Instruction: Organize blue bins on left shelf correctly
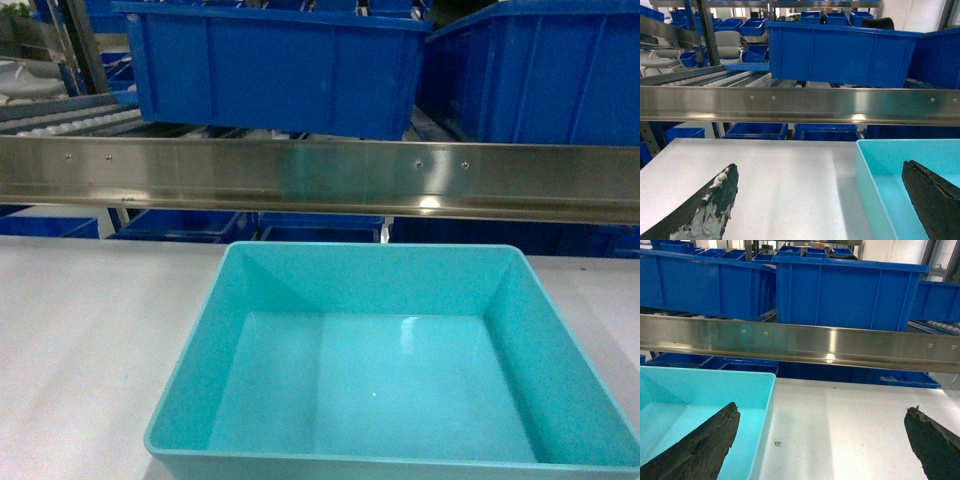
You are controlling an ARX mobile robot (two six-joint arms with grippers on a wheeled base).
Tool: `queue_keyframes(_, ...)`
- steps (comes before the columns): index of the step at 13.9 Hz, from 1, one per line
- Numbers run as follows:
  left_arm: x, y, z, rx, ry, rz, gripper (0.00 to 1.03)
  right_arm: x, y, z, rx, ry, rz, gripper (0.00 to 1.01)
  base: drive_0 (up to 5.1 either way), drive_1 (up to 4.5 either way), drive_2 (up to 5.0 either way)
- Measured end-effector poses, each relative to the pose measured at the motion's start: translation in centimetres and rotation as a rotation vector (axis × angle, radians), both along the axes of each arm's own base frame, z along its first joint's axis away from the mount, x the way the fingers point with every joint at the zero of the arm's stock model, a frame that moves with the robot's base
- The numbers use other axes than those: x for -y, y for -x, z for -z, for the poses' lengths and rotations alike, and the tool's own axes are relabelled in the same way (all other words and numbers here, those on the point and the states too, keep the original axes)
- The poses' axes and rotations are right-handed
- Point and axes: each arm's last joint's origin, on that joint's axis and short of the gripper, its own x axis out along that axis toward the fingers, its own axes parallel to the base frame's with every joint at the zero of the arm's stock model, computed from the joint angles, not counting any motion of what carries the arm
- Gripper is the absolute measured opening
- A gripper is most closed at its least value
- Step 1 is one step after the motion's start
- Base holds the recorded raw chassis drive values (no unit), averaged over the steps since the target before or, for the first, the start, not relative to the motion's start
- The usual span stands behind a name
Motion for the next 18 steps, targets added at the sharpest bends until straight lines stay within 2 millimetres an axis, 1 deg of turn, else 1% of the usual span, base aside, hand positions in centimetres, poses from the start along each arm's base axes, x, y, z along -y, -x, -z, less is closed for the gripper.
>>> queue_keyframes(13,0.1,-0.1,-0.1,0.008,0.0,0.002,0.98,0.0,-0.1,-0.1,0.01,0.001,-0.008,0.98,0.0,0.0,0.0)
queue_keyframes(14,1.0,-1.8,-1.2,0.008,0.037,0.018,0.98,0.4,-1.4,-0.6,-0.003,0.001,-0.009,0.98,0.0,0.0,0.0)
queue_keyframes(15,2.4,-4.3,-1.7,-0.062,0.052,0.038,0.98,0.2,-3.0,-0.7,-0.104,-0.009,-0.05,0.98,0.0,0.0,0.0)
queue_keyframes(16,3.2,-6.0,-2.2,-0.108,0.073,0.046,0.98,-0.1,-4.2,-1.2,-0.156,-0.01,-0.076,0.98,0.0,0.0,0.0)
queue_keyframes(18,3.8,-7.2,-2.3,-0.135,0.071,0.04,0.98,-0.3,-5.1,-1.6,-0.177,-0.012,-0.097,0.98,0.0,0.0,0.0)
